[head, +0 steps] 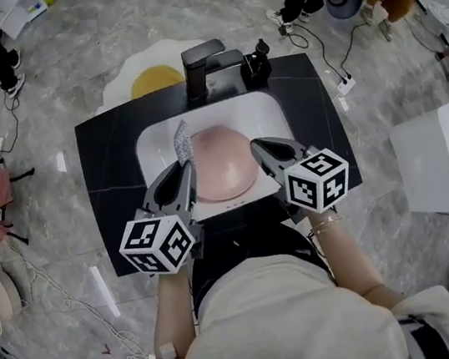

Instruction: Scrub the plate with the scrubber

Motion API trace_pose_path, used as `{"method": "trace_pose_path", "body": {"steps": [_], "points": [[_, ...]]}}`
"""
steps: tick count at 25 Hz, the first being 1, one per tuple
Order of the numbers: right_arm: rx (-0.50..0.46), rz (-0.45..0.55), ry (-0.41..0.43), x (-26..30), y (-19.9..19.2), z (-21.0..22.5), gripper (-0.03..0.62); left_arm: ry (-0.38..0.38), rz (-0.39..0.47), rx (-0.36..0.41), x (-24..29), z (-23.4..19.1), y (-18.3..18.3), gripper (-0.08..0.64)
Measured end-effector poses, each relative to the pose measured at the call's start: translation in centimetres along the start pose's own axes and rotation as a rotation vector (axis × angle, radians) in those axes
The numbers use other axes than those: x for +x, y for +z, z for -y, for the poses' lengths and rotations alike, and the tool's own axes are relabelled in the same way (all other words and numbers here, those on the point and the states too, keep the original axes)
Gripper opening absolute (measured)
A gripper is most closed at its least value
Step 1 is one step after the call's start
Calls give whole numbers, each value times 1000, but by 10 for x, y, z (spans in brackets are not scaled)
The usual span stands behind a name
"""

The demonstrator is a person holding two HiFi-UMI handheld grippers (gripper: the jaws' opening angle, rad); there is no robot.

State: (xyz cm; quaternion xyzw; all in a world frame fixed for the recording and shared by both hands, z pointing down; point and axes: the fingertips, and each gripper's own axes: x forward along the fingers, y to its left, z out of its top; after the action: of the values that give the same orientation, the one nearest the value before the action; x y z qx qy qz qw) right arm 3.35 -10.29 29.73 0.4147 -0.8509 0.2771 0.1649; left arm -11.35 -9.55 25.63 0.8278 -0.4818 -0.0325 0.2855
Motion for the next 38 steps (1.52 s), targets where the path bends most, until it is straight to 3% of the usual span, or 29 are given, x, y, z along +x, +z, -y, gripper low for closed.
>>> {"method": "trace_pose_path", "body": {"steps": [4, 5, 10, 13, 18, 31, 38], "points": [[-4, -86, 15, 7, -6, 18, 13, 39, -42, 3, 7, -1, -13, 69], [-3, -105, 27, 9, -7, 20, 54, 46, -56, 8, 9, -1, -16, 69], [1, -213, 76, 31, -24, 31, 89, 57, -115, 11, 21, -6, -30, 69], [0, -278, 95, 46, -40, 36, 146, 75, -144, 27, 27, -12, -39, 69], [37, -347, 89, 68, -61, 52, 187, 88, -209, 58, 42, -20, -56, 69], [86, -513, -63, 110, -118, 110, 233, 66, -401, 183, 67, -39, -111, 69], [135, -560, -100, 128, -139, 126, 239, 52, -438, 212, 79, -49, -124, 69]]}}
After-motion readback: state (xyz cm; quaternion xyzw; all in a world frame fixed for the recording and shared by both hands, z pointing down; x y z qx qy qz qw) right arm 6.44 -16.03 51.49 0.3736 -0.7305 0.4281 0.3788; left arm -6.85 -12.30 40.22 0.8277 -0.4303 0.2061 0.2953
